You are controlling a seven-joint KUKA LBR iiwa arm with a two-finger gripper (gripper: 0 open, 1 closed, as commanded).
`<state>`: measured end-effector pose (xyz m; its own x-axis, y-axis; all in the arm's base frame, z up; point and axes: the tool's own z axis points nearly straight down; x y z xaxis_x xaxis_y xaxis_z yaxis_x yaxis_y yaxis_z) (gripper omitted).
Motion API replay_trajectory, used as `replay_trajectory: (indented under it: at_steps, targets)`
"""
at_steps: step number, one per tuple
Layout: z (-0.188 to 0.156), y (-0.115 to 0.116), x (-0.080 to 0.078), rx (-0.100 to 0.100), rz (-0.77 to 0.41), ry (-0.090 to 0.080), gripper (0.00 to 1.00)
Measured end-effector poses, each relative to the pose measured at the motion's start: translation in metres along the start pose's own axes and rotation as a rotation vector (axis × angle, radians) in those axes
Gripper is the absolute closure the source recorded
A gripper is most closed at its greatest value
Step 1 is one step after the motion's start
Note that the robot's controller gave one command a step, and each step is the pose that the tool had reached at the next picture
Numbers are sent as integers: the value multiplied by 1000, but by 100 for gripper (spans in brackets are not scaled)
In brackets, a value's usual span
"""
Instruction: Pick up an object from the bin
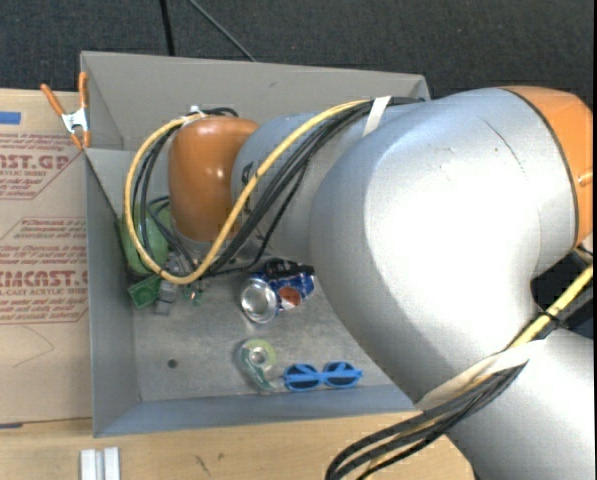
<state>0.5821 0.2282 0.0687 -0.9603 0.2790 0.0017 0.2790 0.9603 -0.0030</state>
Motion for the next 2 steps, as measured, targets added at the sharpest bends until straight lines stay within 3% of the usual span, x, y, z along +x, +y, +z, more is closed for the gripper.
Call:
replay_trajectory:
  at_steps: [1,2]
  targets:
    - [-82,18,3,-8,126,-6,100]
    - [-169,-6,32,-8,143,-6,100]
